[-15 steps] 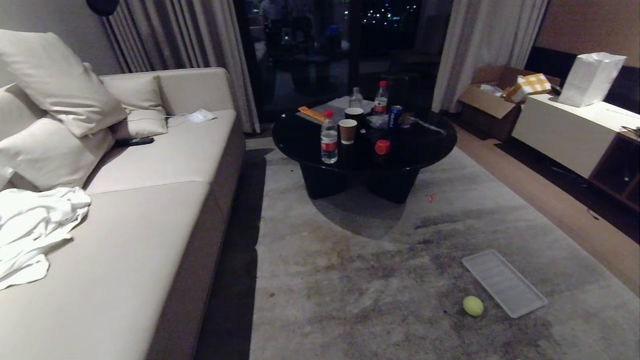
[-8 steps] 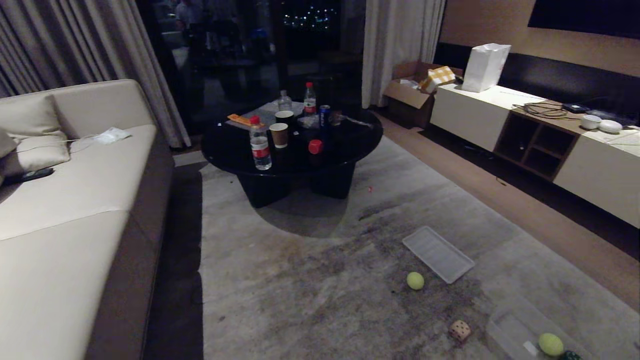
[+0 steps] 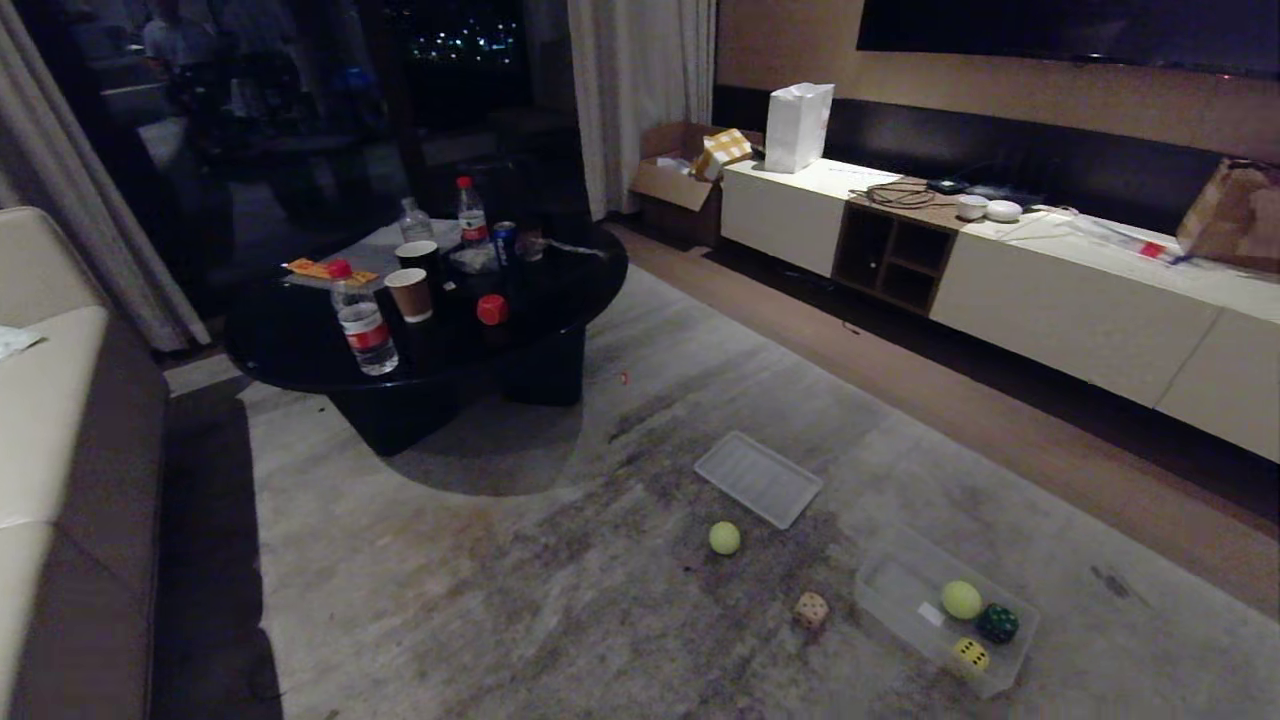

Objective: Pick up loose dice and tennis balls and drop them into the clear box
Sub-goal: Find toys out of the box

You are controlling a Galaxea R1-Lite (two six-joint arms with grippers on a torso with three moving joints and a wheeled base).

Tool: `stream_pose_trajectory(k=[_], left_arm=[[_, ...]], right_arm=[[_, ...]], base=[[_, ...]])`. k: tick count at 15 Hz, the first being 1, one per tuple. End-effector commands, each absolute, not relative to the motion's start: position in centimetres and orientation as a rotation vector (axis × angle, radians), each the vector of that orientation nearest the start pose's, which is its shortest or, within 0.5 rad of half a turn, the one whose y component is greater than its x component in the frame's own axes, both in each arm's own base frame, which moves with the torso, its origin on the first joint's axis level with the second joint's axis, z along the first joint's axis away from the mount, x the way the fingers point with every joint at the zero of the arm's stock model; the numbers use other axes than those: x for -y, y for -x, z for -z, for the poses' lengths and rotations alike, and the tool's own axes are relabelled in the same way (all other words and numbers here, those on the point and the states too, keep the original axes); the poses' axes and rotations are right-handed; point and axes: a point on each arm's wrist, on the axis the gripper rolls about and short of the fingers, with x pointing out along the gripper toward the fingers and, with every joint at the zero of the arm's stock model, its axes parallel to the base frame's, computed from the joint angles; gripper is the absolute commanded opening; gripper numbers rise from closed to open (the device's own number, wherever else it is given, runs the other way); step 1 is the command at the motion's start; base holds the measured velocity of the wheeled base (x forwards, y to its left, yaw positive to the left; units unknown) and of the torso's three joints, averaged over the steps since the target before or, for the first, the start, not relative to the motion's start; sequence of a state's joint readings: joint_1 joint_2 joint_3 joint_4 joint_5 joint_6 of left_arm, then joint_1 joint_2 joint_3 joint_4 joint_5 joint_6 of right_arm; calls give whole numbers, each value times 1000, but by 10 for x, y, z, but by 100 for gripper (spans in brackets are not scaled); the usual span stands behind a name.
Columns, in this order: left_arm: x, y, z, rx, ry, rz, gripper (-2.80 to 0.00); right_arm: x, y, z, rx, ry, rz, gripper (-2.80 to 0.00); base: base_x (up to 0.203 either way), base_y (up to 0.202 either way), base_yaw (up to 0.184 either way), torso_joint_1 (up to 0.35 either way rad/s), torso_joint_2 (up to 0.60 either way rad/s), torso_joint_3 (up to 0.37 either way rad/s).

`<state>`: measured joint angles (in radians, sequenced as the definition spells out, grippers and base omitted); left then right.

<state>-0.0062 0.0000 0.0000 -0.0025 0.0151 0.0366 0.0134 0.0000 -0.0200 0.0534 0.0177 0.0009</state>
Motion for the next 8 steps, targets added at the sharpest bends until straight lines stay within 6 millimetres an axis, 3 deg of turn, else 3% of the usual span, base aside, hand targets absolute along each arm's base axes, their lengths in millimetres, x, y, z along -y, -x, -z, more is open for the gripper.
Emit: stream_pose_trajectory(k=[1, 4, 8], left_arm=[[0, 23, -75, 0, -37, -9, -280], [0, 23, -75, 0, -37, -9, -280], [0, 23, -75, 0, -35, -9, -280]], right_arm=[[0, 24, -76, -35, -2, -32, -280], [0, 24, -75, -34, 0, -32, -280], [0, 24, -76, -34, 0, -32, -280]], base=[[-1, 6, -144, 4, 2, 1], [0, 5, -103, 2, 4, 4], [0, 0, 0, 0, 1, -7]])
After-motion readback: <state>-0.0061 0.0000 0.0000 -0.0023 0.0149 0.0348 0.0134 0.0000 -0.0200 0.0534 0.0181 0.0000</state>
